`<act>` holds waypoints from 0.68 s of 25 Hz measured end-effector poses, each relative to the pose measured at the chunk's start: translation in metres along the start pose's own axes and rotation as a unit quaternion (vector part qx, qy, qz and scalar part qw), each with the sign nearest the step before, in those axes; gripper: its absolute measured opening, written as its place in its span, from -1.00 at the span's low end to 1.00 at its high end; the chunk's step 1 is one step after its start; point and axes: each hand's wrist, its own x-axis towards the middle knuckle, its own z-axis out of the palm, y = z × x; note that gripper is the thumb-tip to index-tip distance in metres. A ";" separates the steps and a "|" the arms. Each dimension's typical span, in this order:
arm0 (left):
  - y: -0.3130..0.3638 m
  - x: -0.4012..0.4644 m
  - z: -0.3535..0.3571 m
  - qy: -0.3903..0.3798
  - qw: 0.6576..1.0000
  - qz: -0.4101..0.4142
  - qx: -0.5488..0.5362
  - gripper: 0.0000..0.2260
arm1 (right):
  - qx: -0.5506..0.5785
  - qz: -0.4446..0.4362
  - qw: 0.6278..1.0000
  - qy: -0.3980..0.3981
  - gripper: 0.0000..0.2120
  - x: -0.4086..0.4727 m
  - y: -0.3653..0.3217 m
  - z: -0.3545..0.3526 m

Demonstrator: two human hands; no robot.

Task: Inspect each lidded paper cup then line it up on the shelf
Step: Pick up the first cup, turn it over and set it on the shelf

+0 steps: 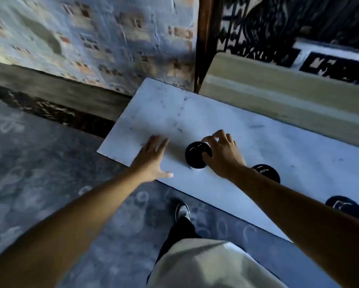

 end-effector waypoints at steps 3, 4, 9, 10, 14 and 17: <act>0.006 0.017 0.029 -0.037 0.994 0.012 -0.099 -0.07 | 0.015 0.068 0.998 -0.012 -0.60 0.007 -0.006 0.019; 0.014 0.019 0.036 -0.056 0.989 0.015 -0.138 -0.09 | 0.013 0.087 0.996 -0.023 -0.60 0.004 -0.009 0.022; 0.039 0.042 0.055 -0.042 0.953 0.043 -0.297 -0.27 | 0.050 0.133 0.990 -0.012 -0.59 0.003 -0.016 0.024; 0.045 0.045 0.054 -0.030 0.948 0.047 -0.314 -0.32 | 0.059 0.138 0.989 -0.010 -0.59 0.001 -0.016 0.025; 0.061 0.056 0.044 -0.022 0.945 0.063 -0.320 -0.47 | 0.097 0.164 0.982 0.012 -0.60 -0.008 -0.013 0.025; 0.065 0.050 0.030 -0.038 0.952 0.086 -0.292 -0.50 | 0.178 0.237 0.954 0.049 -0.66 -0.012 -0.010 0.020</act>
